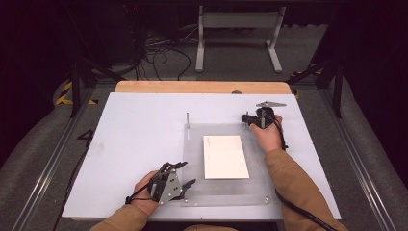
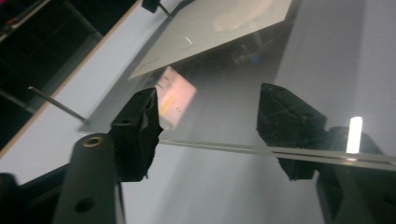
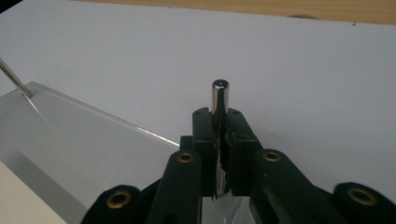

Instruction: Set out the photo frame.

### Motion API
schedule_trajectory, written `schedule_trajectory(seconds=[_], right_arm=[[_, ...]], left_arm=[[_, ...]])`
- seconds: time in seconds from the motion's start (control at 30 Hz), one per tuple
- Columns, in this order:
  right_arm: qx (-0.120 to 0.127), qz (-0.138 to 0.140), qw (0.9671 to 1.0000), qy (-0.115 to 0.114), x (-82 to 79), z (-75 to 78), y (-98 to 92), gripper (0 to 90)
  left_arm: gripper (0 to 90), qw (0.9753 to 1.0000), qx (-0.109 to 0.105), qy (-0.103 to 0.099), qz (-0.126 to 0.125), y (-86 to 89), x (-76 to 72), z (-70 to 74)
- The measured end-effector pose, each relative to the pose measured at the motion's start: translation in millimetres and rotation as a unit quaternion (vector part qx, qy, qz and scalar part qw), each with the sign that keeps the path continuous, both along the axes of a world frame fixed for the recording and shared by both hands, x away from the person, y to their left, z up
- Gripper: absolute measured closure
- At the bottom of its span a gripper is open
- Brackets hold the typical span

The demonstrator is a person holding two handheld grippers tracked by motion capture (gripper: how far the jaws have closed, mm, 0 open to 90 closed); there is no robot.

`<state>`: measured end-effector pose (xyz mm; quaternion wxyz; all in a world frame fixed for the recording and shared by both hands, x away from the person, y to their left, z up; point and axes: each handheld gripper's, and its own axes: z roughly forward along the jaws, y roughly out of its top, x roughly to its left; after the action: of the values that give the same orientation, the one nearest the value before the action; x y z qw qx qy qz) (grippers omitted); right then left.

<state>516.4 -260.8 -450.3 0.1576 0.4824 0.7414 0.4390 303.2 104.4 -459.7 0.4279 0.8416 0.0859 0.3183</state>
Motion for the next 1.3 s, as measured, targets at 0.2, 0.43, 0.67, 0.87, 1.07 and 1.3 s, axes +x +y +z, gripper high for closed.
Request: schedule_trajectory(seconds=[0.2,0.43,0.67,0.87,1.07,1.3], right_arm=[[0.007,0.002,0.9999,0.011,2.1,0.9,-1.2,83.5],[0.013,0.010,0.9999,0.005,1.9,-1.6,-6.2,72.8],[0.005,0.054,0.9962,-0.069,-21.5,4.7,-34.9,55.8],[-0.001,0.081,0.9922,-0.095,-53.8,15.6,-57.2,48.3],[-0.032,0.130,0.9834,-0.122,-88.9,20.7,-73.1,43.8],[-0.079,0.178,0.9686,-0.155,-123.2,16.6,-83.1,42.9]], left_arm=[[49.2,0.9999,0.002,-0.009,0.007,0.3,-1.7,2.3],[49.9,0.9999,0.003,-0.009,0.009,0.4,-2.1,2.6],[50.0,0.9999,0.001,-0.009,0.008,0.7,-1.1,3.8],[50.1,0.9999,0.001,-0.008,0.012,0.3,-1.6,5.0],[50.0,0.9999,0.000,-0.006,0.013,0.1,-1.8,5.2],[50.0,0.9999,-0.005,-0.001,0.016,0.3,-1.4,7.2]])
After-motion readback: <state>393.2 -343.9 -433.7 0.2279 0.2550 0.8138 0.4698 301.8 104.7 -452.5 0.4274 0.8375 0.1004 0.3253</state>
